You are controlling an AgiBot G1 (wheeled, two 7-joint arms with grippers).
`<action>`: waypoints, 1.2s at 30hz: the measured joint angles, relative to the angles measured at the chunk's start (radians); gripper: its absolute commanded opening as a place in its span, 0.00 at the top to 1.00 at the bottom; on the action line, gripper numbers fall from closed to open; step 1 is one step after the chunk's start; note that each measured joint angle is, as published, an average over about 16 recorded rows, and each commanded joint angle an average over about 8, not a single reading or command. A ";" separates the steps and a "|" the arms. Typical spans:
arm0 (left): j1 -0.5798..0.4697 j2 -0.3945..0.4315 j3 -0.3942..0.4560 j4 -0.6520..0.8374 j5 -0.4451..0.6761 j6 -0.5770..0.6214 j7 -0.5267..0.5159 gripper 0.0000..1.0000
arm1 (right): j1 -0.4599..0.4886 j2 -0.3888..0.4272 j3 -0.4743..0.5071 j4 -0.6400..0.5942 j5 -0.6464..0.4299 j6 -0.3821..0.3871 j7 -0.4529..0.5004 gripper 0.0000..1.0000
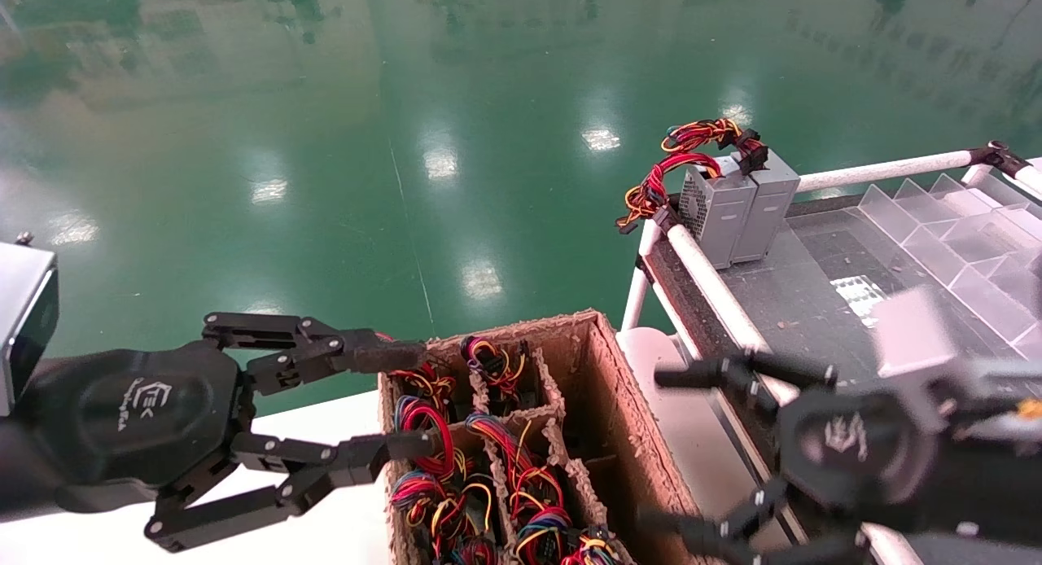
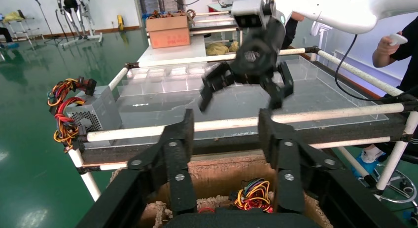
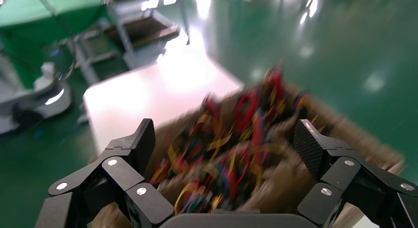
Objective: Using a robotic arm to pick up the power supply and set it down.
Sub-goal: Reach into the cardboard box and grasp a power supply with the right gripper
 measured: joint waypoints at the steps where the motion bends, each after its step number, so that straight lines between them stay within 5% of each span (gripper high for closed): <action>1: 0.000 0.000 0.000 0.000 0.000 0.000 0.000 0.00 | 0.006 -0.001 -0.013 -0.001 -0.014 -0.007 0.007 0.01; 9: 0.000 0.000 0.000 0.000 0.000 0.000 0.000 0.00 | 0.044 -0.020 -0.123 0.000 -0.105 -0.051 0.040 0.98; 22: 0.000 0.000 0.001 0.000 0.000 0.000 0.000 0.00 | 0.068 -0.051 -0.255 0.005 -0.182 -0.042 0.028 1.00; 36: 0.000 0.000 0.001 0.000 -0.001 0.000 0.000 0.00 | 0.062 -0.065 -0.283 -0.001 -0.207 0.009 0.011 1.00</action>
